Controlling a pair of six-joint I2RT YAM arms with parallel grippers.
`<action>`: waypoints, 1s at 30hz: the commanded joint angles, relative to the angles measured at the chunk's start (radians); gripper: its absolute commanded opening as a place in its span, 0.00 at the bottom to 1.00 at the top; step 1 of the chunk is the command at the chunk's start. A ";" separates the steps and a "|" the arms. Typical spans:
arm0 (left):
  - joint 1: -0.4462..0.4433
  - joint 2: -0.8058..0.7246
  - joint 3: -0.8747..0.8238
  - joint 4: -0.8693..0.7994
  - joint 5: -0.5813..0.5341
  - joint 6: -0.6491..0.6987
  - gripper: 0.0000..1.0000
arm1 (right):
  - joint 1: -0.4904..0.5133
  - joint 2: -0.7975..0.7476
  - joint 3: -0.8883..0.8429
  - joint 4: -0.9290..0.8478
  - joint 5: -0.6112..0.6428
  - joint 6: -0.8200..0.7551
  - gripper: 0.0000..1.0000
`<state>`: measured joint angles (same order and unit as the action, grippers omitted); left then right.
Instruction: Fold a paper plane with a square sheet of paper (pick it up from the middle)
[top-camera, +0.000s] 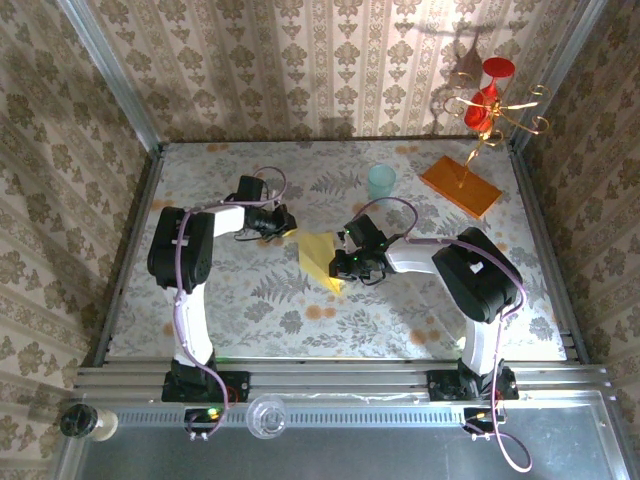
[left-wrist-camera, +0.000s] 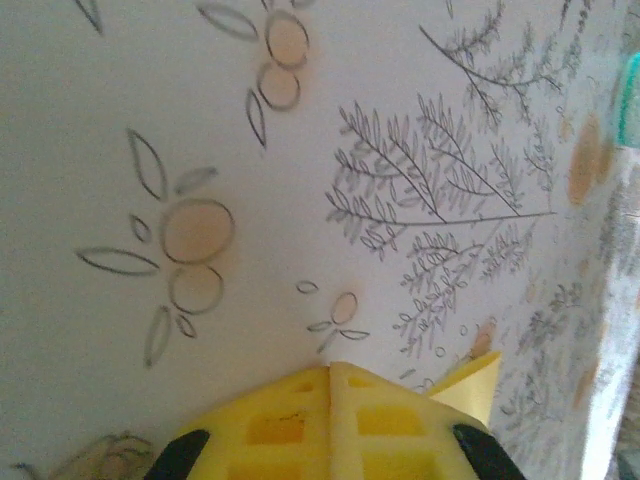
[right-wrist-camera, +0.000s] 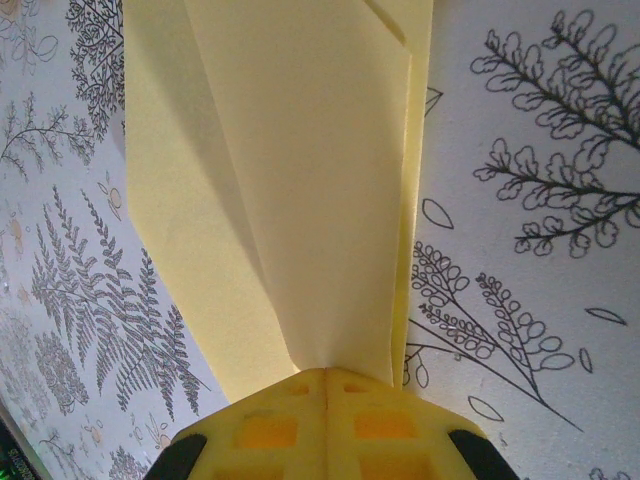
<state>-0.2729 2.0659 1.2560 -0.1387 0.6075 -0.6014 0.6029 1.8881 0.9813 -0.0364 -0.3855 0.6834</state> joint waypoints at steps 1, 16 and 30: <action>0.022 -0.003 0.042 -0.109 -0.097 0.109 0.07 | -0.003 0.096 -0.068 -0.250 0.135 -0.017 0.00; -0.116 -0.152 -0.110 -0.022 0.000 0.123 0.07 | -0.004 0.063 -0.031 -0.159 0.015 0.016 0.00; -0.152 -0.064 -0.116 0.055 0.003 0.058 0.01 | -0.005 0.059 -0.040 -0.132 -0.006 0.031 0.00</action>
<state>-0.4202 1.9774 1.1435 -0.0891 0.6086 -0.5308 0.5999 1.8893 0.9863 -0.0261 -0.4217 0.7082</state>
